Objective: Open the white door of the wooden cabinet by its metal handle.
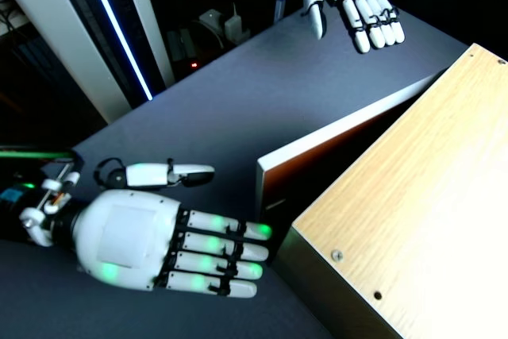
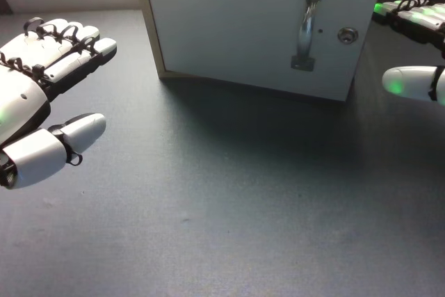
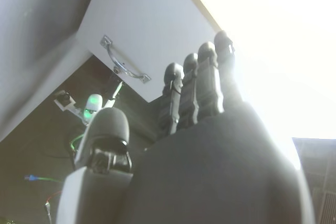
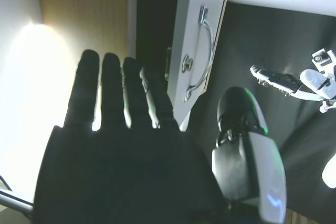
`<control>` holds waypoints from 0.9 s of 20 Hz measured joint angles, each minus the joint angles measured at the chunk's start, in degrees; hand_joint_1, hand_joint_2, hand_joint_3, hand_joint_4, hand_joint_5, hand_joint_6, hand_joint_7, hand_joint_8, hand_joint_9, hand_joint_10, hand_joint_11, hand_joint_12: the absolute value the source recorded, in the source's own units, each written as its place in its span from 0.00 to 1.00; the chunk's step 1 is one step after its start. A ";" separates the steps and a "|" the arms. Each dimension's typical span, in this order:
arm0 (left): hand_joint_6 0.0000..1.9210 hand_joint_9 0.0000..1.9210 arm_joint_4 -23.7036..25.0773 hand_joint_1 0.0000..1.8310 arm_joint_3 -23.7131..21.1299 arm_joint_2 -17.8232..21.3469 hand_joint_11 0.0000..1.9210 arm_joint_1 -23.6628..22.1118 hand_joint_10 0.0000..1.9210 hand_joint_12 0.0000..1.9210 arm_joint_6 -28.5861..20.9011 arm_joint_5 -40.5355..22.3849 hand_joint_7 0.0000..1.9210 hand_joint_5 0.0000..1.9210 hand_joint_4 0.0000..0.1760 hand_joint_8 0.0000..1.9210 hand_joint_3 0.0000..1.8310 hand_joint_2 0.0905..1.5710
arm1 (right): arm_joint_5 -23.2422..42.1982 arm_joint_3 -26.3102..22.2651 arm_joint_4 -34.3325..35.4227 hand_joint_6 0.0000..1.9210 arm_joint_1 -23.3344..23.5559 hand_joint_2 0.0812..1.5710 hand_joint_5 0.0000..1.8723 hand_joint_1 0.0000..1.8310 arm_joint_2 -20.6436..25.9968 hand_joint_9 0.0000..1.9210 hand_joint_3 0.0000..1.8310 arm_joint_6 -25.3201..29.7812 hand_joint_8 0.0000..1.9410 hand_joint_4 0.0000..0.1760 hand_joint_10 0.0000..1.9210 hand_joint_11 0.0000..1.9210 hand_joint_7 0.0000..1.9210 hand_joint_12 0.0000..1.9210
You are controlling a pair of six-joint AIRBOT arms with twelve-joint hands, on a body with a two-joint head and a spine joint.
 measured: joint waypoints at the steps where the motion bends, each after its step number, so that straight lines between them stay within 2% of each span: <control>1: 0.00 0.01 0.02 0.00 0.00 -0.02 0.00 0.00 0.00 0.03 -0.11 0.00 0.02 0.05 0.00 0.00 0.02 1.00 | 0.04 -0.02 -0.09 0.00 0.07 0.80 0.00 0.00 -0.02 0.00 0.00 0.00 0.00 0.00 0.00 0.00 0.00 0.00; 5: 0.01 0.02 -0.26 0.00 0.11 -0.04 0.01 0.00 0.00 0.03 -0.35 -0.11 0.03 0.07 0.00 0.00 0.02 1.00 | 0.44 -1.55 -0.70 0.00 0.04 0.78 0.00 0.00 0.04 0.00 0.00 -0.04 0.00 0.01 0.00 0.00 0.00 0.00; 7: 0.00 0.02 0.07 0.00 0.11 -0.04 0.01 0.15 0.00 0.03 -0.57 -0.35 0.03 0.07 0.00 0.00 0.02 1.00 | 1.25 -2.93 -1.18 0.00 0.04 0.82 0.00 0.00 0.87 0.00 0.01 -0.02 0.00 0.00 0.00 0.00 0.00 0.00; 8: 0.00 0.02 -0.09 0.00 0.11 -0.04 0.01 0.26 0.00 0.03 -0.63 -0.33 0.03 0.07 0.00 0.00 0.02 1.00 | 2.38 -4.07 -1.40 0.00 0.04 0.83 0.00 0.00 1.77 0.00 0.01 0.00 0.00 0.04 0.00 0.00 0.00 0.00; 10: 0.01 0.03 -0.94 0.00 0.11 -0.04 0.02 1.01 0.00 0.04 -0.87 -0.70 0.04 0.07 0.00 0.01 0.02 1.00 | 4.37 -4.87 -2.12 0.00 0.04 0.86 0.00 0.00 2.84 0.00 0.01 -0.02 0.00 0.00 0.00 0.00 0.00 0.00; 11: 0.00 0.03 -1.14 0.00 0.11 -0.04 0.02 1.07 0.00 0.04 -1.03 -0.70 0.04 0.07 0.00 0.00 0.02 1.00 | 4.33 -5.53 -1.70 0.00 0.04 0.87 0.00 0.00 3.37 0.00 0.01 -0.02 0.00 0.05 0.00 0.00 0.00 0.00; 14: 0.00 0.03 -0.90 0.00 0.02 -0.02 0.03 1.07 0.00 0.04 -1.16 -1.22 0.04 0.08 0.00 0.00 0.03 1.00 | 5.66 -7.58 -3.02 0.00 -0.17 0.92 0.00 0.00 4.81 0.00 0.01 -0.04 0.00 0.00 0.00 0.00 0.00 0.00; 18: 0.00 0.03 -1.22 0.00 -0.09 -0.02 0.02 1.62 0.00 0.04 -1.18 -1.49 0.04 0.07 0.00 0.00 0.02 0.99 | 7.76 -10.03 -4.66 0.00 -0.55 0.78 0.00 0.00 6.01 0.00 0.00 -0.04 0.00 0.00 0.00 0.00 0.00 0.00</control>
